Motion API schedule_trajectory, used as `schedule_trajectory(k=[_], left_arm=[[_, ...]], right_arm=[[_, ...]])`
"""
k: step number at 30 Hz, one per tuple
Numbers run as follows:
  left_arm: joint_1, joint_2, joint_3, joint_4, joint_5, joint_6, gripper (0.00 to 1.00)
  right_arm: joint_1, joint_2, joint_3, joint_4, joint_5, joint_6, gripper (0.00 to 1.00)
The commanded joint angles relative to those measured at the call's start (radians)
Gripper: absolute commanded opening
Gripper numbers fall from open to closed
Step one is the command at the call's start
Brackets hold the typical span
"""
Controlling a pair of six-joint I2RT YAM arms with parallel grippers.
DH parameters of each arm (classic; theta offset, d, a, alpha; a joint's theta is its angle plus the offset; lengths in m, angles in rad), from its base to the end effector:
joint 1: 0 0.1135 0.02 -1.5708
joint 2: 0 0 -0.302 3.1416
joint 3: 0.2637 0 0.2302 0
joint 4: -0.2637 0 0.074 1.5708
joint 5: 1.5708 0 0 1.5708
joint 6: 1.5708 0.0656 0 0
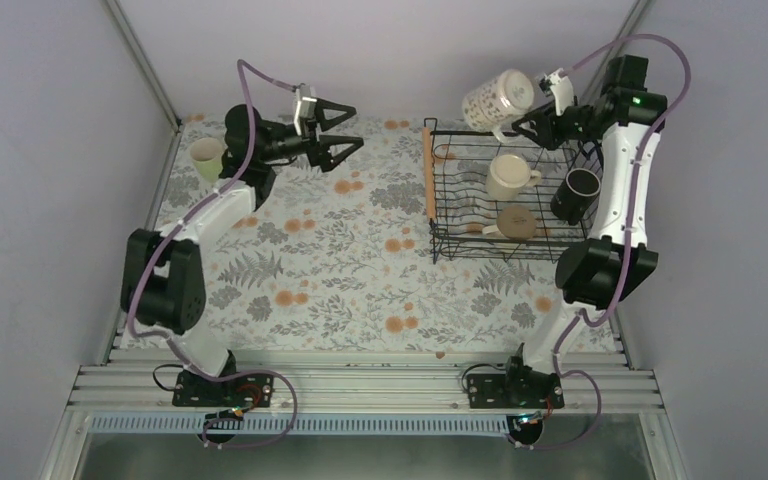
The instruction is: Unload the cups from the dish rack
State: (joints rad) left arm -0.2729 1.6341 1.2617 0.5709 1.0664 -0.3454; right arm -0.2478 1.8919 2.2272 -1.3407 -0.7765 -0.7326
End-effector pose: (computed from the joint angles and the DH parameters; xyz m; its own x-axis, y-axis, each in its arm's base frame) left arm 0.3423 -0.1555 0.4108 -0.1452 -0.1293 -0.9809 0.9646 0.2022 -0.1695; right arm 0.3701 -0.0462 0.4279 -0.4822 -0.3701 -0.7940 -0.6880 0.7211 0.0816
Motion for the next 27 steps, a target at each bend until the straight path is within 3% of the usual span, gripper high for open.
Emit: schedule_trajectory(k=[1,5,10,15,20,27], left_arm=[[-0.005,0.125,0.014,0.597,0.079,-0.458,1.00],[-0.038,0.219,0.074,0.743,0.077,-0.612,1.00],[-0.099,0.255,0.155,0.610,0.063,-0.512,1.00],[-0.140,0.329,0.266,0.552,0.061,-0.513,1.00],[-0.162,0.410,0.379,0.495,0.074,-0.515,0.99],[-0.184,0.452,0.419,0.458,0.078,-0.488,0.98]], right_arm=[[0.011,0.001,0.070,0.100,-0.413,0.071,0.03],[0.043,0.003,0.045,0.165,-0.629,0.087,0.03],[0.104,-0.069,-0.153,0.500,-0.715,0.295,0.03],[0.146,-0.120,-0.339,0.841,-0.764,0.515,0.03],[0.179,-0.091,-0.322,0.864,-0.795,0.539,0.03],[0.195,-0.081,-0.317,0.916,-0.817,0.591,0.03]])
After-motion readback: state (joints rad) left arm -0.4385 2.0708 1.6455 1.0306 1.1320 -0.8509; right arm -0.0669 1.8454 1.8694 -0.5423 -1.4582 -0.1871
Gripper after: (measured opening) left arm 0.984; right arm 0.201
